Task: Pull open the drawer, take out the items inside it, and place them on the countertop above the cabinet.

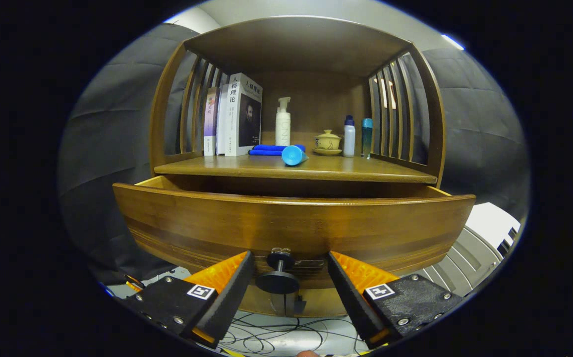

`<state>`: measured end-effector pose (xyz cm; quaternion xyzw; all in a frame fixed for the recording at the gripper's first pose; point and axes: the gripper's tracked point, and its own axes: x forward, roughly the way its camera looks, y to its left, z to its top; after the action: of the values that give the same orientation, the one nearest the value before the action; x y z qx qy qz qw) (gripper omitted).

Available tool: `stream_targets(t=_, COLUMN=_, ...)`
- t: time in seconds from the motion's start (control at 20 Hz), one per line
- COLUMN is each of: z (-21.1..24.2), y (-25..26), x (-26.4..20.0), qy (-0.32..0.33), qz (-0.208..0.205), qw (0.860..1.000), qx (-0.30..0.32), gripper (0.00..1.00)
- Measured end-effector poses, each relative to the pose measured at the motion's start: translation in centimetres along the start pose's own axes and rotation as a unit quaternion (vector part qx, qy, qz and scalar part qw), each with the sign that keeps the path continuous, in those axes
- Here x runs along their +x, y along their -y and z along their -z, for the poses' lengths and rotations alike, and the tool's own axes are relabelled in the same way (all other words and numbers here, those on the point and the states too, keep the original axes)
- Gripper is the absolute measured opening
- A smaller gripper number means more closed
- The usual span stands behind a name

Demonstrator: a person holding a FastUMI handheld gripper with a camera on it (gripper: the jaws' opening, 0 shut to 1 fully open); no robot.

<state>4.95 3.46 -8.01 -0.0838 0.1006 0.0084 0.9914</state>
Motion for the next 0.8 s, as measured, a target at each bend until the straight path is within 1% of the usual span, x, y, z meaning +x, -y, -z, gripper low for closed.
stream_targets(t=0.2, z=-0.3, y=0.0, x=1.6, qy=0.003, qz=0.0, qw=1.0, qx=-0.016, gripper=0.94)
stream_targets(t=0.45, z=-1.0, y=-0.3, x=4.0, qy=0.003, qz=0.0, qw=1.0, qx=0.001, gripper=0.94)
stream_targets(t=0.8, z=-1.6, y=-0.1, x=6.5, qy=0.012, qz=0.012, qw=1.0, qx=-0.008, gripper=0.94)
